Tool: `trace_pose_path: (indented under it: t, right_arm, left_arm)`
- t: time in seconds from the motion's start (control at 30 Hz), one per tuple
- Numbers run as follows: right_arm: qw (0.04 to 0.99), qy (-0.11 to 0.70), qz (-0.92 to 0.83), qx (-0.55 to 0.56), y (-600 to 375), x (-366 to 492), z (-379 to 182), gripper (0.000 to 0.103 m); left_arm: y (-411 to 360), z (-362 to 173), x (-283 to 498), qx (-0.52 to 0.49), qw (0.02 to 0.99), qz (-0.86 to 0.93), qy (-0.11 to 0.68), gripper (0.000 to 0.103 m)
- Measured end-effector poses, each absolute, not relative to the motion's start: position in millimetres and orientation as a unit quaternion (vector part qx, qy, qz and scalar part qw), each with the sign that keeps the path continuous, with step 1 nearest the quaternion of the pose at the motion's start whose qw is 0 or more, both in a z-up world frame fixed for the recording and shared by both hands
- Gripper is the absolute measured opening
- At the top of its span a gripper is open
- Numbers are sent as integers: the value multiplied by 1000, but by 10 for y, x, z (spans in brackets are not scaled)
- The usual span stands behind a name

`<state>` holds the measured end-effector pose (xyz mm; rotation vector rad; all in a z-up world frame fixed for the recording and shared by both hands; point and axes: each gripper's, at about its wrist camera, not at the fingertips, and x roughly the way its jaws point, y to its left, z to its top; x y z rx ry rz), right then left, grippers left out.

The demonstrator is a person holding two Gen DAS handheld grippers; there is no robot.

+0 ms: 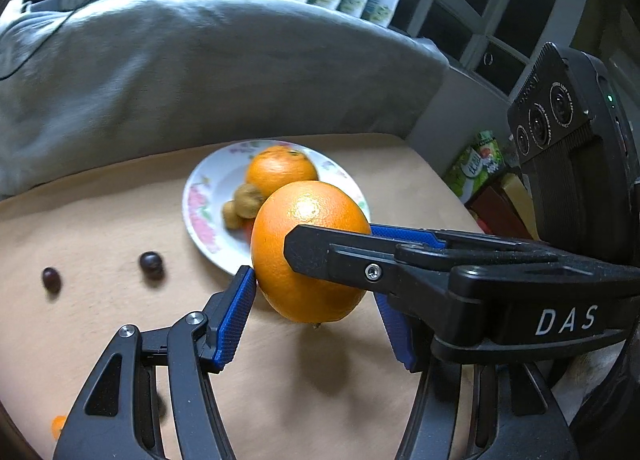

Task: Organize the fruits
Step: 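Carry the large orange onto the plate and open the right gripper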

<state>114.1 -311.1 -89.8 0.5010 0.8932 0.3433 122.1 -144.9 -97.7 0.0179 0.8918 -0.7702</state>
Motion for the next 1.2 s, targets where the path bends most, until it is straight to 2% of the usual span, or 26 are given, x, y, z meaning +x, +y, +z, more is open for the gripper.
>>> trace_pose_path:
  t: [0.77,0.87,0.93,1.2]
  right_arm:
    - [848,434,139,271,-3559,1214,-1067,66]
    - [850,424,145,276,-3590,1213,-1024,65]
    - [856,414,148,270,-3589,1207,-945,64]
    - [874,386,143,259,-3611,1143,-716,64]
  left_arm:
    - [-1962,-1123,1348,35,809,-378,449,60]
    - [-1959,-1159,1383,32,808,-373,455,60]
    - [-1940,-1142,1393,30,814,-368,448,54]
    - [-1841,-963,1357,39,832,-361,420,54]
